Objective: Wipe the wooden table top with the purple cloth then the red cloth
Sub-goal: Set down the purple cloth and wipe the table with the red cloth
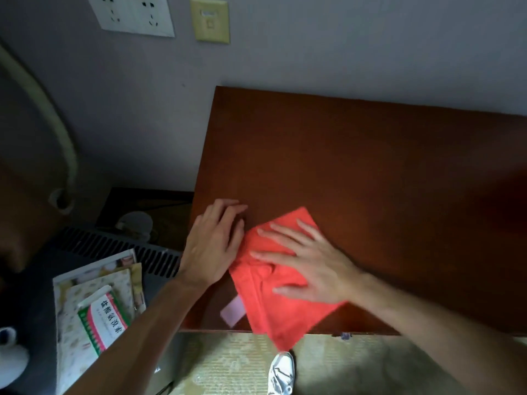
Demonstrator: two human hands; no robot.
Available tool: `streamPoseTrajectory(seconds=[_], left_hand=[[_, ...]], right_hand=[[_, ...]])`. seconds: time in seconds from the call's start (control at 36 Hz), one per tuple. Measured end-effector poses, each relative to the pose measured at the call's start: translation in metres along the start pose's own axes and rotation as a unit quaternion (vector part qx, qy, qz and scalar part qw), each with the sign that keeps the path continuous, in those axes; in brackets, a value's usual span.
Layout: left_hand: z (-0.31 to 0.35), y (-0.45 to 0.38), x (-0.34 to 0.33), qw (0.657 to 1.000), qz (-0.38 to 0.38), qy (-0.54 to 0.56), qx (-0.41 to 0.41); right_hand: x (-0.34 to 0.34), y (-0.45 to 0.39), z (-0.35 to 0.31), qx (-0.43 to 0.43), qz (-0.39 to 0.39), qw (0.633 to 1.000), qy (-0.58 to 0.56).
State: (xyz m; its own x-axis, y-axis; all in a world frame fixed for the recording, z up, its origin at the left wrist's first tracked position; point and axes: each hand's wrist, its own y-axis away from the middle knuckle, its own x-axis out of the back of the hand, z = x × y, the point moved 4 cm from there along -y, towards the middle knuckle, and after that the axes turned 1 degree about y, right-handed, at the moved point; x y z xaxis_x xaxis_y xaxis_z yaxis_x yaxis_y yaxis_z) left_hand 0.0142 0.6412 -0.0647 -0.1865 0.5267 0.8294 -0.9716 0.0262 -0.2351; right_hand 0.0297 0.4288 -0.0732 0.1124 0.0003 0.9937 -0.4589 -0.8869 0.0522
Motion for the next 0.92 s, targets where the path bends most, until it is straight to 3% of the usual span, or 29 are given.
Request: streamPoseTrajectory(seconds=[0.14,0.36,0.5,0.72,0.92], left_hand=[[0.015,-0.004,-0.021,0.997,0.021,0.026,0.071],[0.042,-0.023,-0.052,0.997,-0.06,-0.041,-0.007],[0.038,-0.024,-0.058,0.993,-0.089,-0.079,0.001],[0.037,-0.024,-0.057,0.991,-0.097,-0.09,0.005],[0.037,-0.028,-0.053,0.992,-0.084,-0.088,-0.007]], right_hand=[[0.013,-0.061,0.102,-0.012,0.01,0.999,0.046],[0.039,-0.146,0.236,-0.09,0.037,0.995,0.029],[0.045,-0.183,0.298,-0.159,0.073,0.985,0.012],[0.046,-0.194,0.307,-0.225,0.086,0.97,-0.024],[0.037,-0.153,0.272,-0.373,0.093,0.92,-0.071]])
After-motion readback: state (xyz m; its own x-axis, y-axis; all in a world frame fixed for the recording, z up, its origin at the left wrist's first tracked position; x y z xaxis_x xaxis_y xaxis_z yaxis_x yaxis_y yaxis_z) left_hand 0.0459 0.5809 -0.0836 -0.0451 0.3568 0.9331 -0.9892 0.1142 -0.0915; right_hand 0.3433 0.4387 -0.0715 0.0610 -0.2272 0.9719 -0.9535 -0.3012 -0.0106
